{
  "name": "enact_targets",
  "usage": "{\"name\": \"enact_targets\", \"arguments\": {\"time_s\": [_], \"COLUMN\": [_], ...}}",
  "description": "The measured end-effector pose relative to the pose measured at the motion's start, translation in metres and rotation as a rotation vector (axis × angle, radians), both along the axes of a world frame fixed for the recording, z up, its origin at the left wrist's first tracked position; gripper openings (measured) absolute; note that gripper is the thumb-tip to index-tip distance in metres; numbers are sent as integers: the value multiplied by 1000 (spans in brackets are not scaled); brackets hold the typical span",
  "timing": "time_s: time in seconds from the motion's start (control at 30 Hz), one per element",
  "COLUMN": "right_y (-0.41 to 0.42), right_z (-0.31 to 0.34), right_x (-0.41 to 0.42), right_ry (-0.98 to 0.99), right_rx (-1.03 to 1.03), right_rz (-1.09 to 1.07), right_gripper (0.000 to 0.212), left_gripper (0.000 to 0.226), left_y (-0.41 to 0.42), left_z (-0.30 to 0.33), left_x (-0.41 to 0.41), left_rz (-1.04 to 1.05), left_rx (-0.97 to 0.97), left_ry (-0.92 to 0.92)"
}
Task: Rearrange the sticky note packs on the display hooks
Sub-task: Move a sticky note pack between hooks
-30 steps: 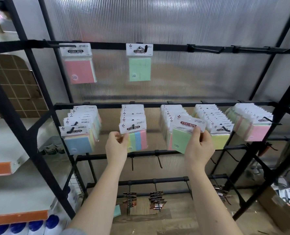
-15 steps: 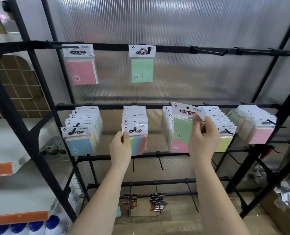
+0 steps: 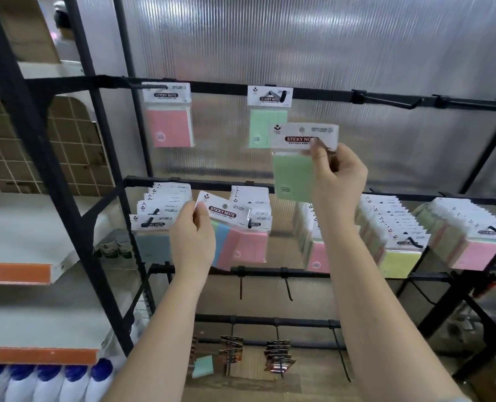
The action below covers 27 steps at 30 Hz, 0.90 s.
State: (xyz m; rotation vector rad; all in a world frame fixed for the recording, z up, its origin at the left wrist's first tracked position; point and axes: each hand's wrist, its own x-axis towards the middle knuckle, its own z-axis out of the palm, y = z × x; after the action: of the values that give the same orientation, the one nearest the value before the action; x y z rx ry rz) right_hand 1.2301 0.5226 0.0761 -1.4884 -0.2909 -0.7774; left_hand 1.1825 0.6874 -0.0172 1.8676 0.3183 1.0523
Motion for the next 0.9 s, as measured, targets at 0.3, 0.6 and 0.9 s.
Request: {"name": "enact_targets", "arguments": {"time_s": [0.3, 0.6, 0.9], "right_y": [24, 35, 44], "right_z": [37, 43, 36], "right_x": [11, 24, 55], "right_ry": [-28, 29, 133], "right_rx": [45, 61, 49], "right_rz": [57, 13, 39], "right_gripper": [31, 37, 40], "left_gripper": [36, 32, 32], "left_y": [17, 25, 25], "left_z": [23, 27, 27], "left_x": [-11, -12, -8], "left_rz": [96, 91, 119], "left_rx": [-35, -59, -53], "left_ry": [-48, -29, -22]}}
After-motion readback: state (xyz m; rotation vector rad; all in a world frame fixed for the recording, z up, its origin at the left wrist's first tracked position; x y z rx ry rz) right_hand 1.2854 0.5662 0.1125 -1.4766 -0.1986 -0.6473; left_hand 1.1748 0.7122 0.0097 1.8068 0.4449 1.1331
